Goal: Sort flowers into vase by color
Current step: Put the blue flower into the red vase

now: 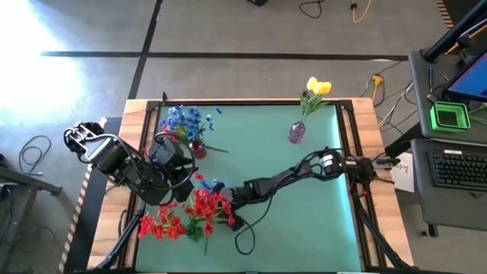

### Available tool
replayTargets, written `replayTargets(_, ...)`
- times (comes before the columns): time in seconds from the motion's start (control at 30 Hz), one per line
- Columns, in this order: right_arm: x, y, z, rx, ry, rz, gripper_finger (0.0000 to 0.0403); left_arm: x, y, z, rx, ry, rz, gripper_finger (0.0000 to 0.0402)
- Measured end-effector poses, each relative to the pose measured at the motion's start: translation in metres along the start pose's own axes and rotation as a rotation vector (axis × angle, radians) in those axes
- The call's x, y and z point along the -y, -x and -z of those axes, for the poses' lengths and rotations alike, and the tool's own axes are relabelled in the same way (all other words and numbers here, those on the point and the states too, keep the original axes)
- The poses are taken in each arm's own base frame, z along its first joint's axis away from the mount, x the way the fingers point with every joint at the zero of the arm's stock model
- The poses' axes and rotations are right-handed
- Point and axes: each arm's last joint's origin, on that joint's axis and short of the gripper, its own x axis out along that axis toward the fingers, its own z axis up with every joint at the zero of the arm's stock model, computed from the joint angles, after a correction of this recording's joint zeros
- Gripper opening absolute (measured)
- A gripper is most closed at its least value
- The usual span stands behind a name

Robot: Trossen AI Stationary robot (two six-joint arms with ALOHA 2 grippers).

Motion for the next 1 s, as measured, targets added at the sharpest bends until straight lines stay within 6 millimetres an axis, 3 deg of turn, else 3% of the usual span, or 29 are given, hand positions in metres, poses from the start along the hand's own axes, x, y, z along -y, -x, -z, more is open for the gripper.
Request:
replayTargets(0.27, -0.001, 0.027, -0.004, -0.177, 0.033, -0.073, 0.0324, 0.0, 0.0, 0.0, 0.0, -0.02, 0.001, 0.0123)
replayTargets(0.63, -0.01, 0.104, -0.006, -0.625, 0.021, -0.173, 0.0322, 0.0, 0.0, 0.0, 0.0, -0.04, 0.001, 0.0123)
replayTargets(0.9, -0.014, 0.153, -0.016, -0.702, -0.066, -0.08, 0.032, 0.0, 0.0, 0.0, -0.001, -0.136, 0.001, 0.0123)
replayTargets(1.0, -0.013, 0.17, -0.023, -0.672, -0.191, 0.017, 0.032, 0.0, -0.001, -0.001, 0.001, -0.18, 0.001, 0.0123)
